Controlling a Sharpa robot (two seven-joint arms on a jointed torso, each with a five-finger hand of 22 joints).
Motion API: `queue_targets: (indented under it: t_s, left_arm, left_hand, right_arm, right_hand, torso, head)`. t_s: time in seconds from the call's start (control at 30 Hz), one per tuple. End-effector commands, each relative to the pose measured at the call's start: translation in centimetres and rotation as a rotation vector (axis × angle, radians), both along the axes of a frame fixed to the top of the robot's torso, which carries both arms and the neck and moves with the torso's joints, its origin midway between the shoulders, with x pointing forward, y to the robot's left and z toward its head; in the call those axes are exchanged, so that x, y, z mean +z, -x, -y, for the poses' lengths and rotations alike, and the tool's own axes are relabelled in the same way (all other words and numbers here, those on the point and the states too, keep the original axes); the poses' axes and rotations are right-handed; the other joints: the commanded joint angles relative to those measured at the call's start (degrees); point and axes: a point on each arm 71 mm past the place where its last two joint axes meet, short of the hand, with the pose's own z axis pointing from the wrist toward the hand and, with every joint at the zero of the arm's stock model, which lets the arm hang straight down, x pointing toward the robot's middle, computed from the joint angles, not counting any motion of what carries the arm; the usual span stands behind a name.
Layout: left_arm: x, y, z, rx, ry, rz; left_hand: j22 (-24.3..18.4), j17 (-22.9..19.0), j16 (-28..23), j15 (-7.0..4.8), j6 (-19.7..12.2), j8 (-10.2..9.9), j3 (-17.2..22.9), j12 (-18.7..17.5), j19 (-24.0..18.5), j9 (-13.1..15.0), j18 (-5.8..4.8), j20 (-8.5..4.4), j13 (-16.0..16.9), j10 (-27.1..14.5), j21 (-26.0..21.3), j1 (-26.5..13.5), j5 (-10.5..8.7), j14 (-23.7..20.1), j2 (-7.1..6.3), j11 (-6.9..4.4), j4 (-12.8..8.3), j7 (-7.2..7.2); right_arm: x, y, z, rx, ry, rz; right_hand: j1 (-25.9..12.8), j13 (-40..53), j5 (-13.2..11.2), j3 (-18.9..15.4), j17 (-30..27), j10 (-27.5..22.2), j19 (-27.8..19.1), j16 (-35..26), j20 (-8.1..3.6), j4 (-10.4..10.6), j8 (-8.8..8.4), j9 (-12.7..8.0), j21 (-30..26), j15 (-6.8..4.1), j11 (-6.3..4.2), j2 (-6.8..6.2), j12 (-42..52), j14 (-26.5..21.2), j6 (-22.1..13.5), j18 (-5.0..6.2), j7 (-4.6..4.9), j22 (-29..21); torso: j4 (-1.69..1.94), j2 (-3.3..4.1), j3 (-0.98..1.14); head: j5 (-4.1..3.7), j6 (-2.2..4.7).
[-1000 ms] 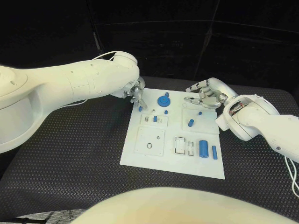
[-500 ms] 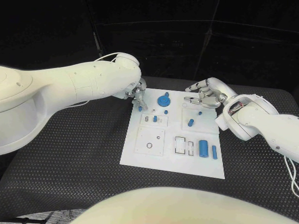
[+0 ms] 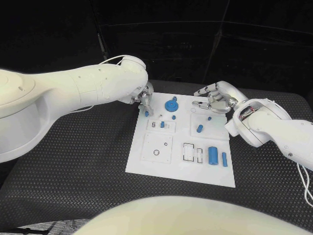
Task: Assemble the parts on the task board
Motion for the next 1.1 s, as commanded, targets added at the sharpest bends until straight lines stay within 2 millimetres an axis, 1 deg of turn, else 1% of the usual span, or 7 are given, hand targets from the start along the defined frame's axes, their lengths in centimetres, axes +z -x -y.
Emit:
queue_targets:
  t_s: [0.03, 0.23, 0.3, 0.53, 0.8, 0.97, 1.1]
  left_arm:
    - [0.02, 0.06, 0.14, -0.015, -0.003, -0.014]
    - [-0.01, 0.08, 0.12, -0.016, -0.005, -0.019]
    - [-0.03, 0.09, 0.11, -0.016, -0.006, -0.021]
    - [-0.12, 0.15, 0.15, -0.02, -0.008, -0.028]
    - [-0.2, 0.2, 0.19, -0.021, -0.009, -0.033]
    - [-0.21, 0.2, 0.15, -0.021, -0.006, -0.032]
    - [-0.23, 0.19, 0.06, -0.015, -0.001, -0.034]
  left_hand:
    - [0.16, 9.62, 0.26, 0.43, -0.28, 0.26, 0.06, 0.24, 0.09, 0.09, -0.67, 0.22, -0.01, -0.18, -0.22, 0.86, -0.22, 4.55, 0.14, 0.09, -0.39, 0.0]
    - [0.22, 9.57, 0.23, 0.43, -0.21, 0.31, 0.1, 0.29, 0.1, 0.14, -0.69, 0.23, 0.1, -0.14, -0.13, 1.09, -0.23, 4.53, 0.23, 0.08, -0.5, -0.02]
    - [0.2, 9.55, 0.23, 0.43, -0.18, 0.33, 0.11, 0.28, 0.08, 0.15, -0.68, 0.23, 0.08, -0.14, -0.19, 1.16, -0.23, 4.52, 0.25, 0.08, -0.54, -0.02]
    - [0.23, 9.54, 0.22, 0.42, -0.1, 0.43, 0.13, 0.25, 0.04, 0.25, -0.67, 0.23, 0.02, -0.19, -0.24, 1.83, -0.25, 4.52, 0.17, 0.05, -1.0, -0.04]
    - [0.32, 9.55, 0.22, 0.41, -0.13, 0.46, 0.63, 0.21, 0.01, 0.36, -0.67, 0.22, 0.01, -0.23, -0.25, 2.79, -0.18, 4.51, 0.69, 0.03, -1.52, -0.06]
    - [0.38, 9.52, 0.21, 0.3, 0.08, 0.7, 1.65, 0.24, -0.02, 0.58, -0.65, 0.17, 0.17, -0.16, -0.32, 4.16, -0.07, 4.5, 1.49, -0.13, -2.3, -0.27]
    - [0.49, 9.59, 0.23, -0.04, 0.33, 1.28, 3.77, 0.05, -0.03, 1.16, -0.62, -0.07, 0.23, -0.18, -0.32, 6.47, 0.06, 4.52, 2.4, -0.57, -3.76, -0.77]
  right_arm:
    - [0.15, -0.03, -0.1, 0.005, -0.005, 0.006]
    - [0.13, -0.04, -0.08, 0.004, -0.005, 0.005]
    - [0.13, -0.05, -0.07, 0.004, -0.005, 0.005]
    - [0.12, -0.05, -0.09, 0.004, -0.005, 0.005]
    - [0.11, -0.06, -0.1, 0.004, -0.005, 0.005]
    - [0.11, -0.06, -0.08, 0.004, -0.004, 0.004]
    - [0.11, -0.07, -0.07, 0.004, -0.004, 0.004]
  right_hand:
    - [-0.58, -0.07, 0.12, -0.24, 13.49, -0.26, -0.19, -0.15, -0.2, 0.11, 0.3, -0.03, -0.24, -0.01, 0.03, 0.14, 0.29, 5.44, -0.4, 0.62, 0.01, 1.33]
    - [-0.58, -0.07, 0.12, -0.24, 13.49, -0.26, -0.19, -0.15, -0.2, 0.11, 0.3, -0.03, -0.24, -0.01, 0.03, 0.14, 0.29, 5.44, -0.4, 0.62, 0.01, 1.33]
    - [-0.58, -0.07, 0.12, -0.24, 13.49, -0.26, -0.19, -0.15, -0.2, 0.11, 0.3, -0.03, -0.24, -0.01, 0.03, 0.14, 0.29, 5.44, -0.4, 0.62, 0.01, 1.33]
    - [-0.58, -0.07, 0.12, -0.24, 13.49, -0.26, -0.19, -0.15, -0.2, 0.11, 0.3, -0.03, -0.24, -0.01, 0.03, 0.14, 0.29, 5.44, -0.4, 0.62, 0.01, 1.33]
    - [-0.58, -0.07, 0.12, -0.24, 13.49, -0.26, -0.19, -0.15, -0.2, 0.11, 0.3, -0.03, -0.24, -0.01, 0.03, 0.14, 0.29, 5.44, -0.4, 0.62, 0.01, 1.33]
    - [-0.58, -0.07, 0.12, -0.24, 13.49, -0.26, -0.19, -0.15, -0.2, 0.11, 0.3, -0.03, -0.24, -0.01, 0.03, 0.14, 0.29, 5.44, -0.4, 0.62, 0.01, 1.33]
    - [-0.58, -0.07, 0.12, -0.24, 13.49, -0.26, -0.19, -0.15, -0.2, 0.11, 0.3, -0.03, -0.24, -0.01, 0.03, 0.14, 0.29, 5.44, -0.4, 0.62, 0.01, 1.33]
  torso:
    - [0.01, -0.04, -0.02]
    - [-0.04, -0.02, 0.02]
    - [0.0, -0.01, -0.02]
    - [0.03, -0.01, -0.01]
    - [-0.01, 0.0, 0.0]
    - [0.01, 0.02, -0.01]
    - [0.02, -0.01, 0.0]
  head:
    - [0.06, -0.02]
    - [0.03, -0.04]
    - [-0.02, -0.04]
    - [0.02, -0.04]
    - [0.05, -0.04]
    - [0.06, -0.04]
    - [0.05, -0.04]
